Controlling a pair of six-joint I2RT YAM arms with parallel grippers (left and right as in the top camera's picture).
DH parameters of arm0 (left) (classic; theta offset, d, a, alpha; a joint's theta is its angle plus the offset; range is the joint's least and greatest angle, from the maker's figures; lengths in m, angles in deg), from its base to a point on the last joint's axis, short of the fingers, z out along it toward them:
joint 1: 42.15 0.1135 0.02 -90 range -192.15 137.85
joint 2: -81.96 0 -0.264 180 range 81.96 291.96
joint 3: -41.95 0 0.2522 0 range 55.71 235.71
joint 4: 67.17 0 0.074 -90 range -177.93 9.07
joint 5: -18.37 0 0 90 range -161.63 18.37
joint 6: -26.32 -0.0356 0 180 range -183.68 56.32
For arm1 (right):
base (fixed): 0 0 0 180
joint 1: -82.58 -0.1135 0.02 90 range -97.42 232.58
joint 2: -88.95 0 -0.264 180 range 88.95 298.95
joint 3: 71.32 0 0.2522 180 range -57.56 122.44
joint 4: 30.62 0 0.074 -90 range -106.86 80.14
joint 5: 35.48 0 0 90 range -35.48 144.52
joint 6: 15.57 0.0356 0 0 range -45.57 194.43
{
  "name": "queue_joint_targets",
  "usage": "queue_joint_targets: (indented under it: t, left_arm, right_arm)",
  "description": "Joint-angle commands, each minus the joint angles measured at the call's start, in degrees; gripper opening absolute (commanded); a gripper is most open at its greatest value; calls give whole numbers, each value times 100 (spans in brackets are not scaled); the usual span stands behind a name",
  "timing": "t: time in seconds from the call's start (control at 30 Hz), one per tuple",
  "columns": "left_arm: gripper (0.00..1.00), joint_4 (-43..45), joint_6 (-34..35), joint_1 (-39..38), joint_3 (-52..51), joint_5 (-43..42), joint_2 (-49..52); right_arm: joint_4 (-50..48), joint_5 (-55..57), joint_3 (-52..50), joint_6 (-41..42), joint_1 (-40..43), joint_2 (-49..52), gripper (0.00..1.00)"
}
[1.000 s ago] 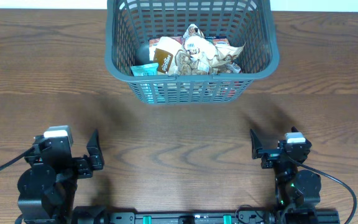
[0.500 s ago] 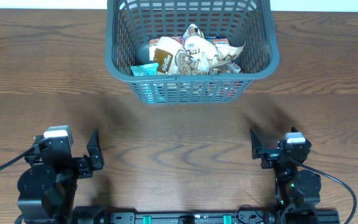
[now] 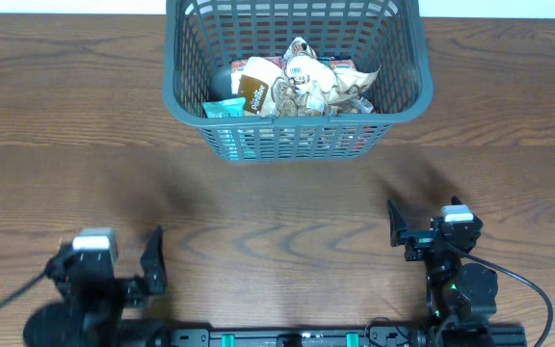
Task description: Pack container
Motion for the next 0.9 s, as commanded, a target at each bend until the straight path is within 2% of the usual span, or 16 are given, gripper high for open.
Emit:
queue_joint_targets:
  t: [0.0,0.17,0.33,0.57,0.73,0.87]
  left_arm:
    - [99,-4,28,17,-13,-131,-452]
    - [99,629,24,17,-531,188,-905]
    - [98,1838,-114,13,-1408,232,-1029]
    - [99,3716,-695,7,-2498,232,-1029]
    - [99,4328,-815,7,-3056,511,-1029]
    - [99,4430,-813,7,-3388,529,-1029]
  right_arm:
    - [-11,22,-24,76,37,-50,99]
    - [-11,22,-24,76,37,-50,99]
    - [-11,22,-24,76,37,-50,99]
    - [-11,22,-24,76,37,-50,99]
    - [-11,22,-24,76,37,-50,99]
    - [-11,22,-24,76,37,-50,99]
